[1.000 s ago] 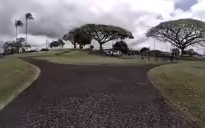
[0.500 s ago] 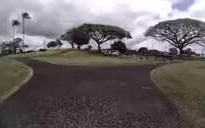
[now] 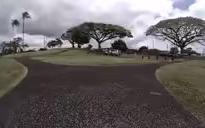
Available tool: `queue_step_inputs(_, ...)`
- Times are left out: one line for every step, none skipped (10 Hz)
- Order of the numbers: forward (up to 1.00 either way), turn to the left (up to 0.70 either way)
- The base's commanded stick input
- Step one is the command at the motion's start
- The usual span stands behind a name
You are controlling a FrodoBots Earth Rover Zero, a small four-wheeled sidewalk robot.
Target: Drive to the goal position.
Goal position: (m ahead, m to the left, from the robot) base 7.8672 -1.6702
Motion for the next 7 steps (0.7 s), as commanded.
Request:
queue_step_inputs(0.7,-0.34)
queue_step_inputs(0.7,-0.32)
queue_step_inputs(0.7,-0.23)
queue_step_inputs(0.7,-0.01)
queue_step_inputs(0.7,0.01)
queue_step_inputs(0.7,0.01)
queue_step_inputs(0.7,0.01)
